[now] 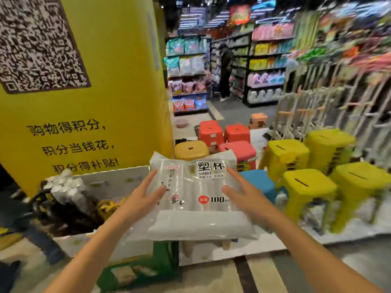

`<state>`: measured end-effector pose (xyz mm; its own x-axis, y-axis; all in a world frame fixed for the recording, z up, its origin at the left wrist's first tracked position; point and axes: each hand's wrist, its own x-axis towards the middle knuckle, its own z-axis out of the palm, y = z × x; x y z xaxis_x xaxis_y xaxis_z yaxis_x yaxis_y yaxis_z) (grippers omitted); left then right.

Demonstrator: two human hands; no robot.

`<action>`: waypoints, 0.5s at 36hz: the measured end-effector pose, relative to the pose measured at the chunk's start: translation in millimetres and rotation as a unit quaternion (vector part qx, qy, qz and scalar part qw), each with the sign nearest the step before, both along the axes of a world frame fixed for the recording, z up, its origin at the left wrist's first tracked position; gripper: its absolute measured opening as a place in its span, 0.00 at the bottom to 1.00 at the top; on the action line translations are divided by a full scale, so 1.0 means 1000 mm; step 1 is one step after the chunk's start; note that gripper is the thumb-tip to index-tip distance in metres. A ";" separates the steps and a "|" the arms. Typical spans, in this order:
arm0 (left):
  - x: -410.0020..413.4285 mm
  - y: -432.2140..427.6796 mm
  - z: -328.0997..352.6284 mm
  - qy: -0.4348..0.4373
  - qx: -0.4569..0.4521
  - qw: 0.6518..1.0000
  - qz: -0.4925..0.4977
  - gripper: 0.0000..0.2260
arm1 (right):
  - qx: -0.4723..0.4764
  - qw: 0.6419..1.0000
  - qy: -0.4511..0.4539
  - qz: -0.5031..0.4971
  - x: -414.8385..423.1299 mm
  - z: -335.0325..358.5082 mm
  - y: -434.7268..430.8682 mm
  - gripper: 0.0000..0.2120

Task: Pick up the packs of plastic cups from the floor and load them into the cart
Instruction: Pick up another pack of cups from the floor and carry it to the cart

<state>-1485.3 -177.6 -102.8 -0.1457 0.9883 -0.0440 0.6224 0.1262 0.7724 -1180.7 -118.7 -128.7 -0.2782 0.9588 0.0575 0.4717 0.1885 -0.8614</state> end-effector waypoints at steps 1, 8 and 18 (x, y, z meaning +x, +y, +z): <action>0.019 0.006 0.002 -0.002 0.000 1.000 -0.015 0.29 | -0.003 1.000 0.003 -0.022 0.018 0.001 -0.004 0.30; 0.170 0.039 0.010 0.028 0.009 0.993 -0.117 0.30 | -0.001 0.991 0.019 -0.135 0.164 0.004 -0.035 0.30; 0.405 0.067 0.000 -0.025 0.021 0.960 -0.277 0.30 | -0.008 0.960 -0.014 -0.278 0.383 0.011 -0.094 0.29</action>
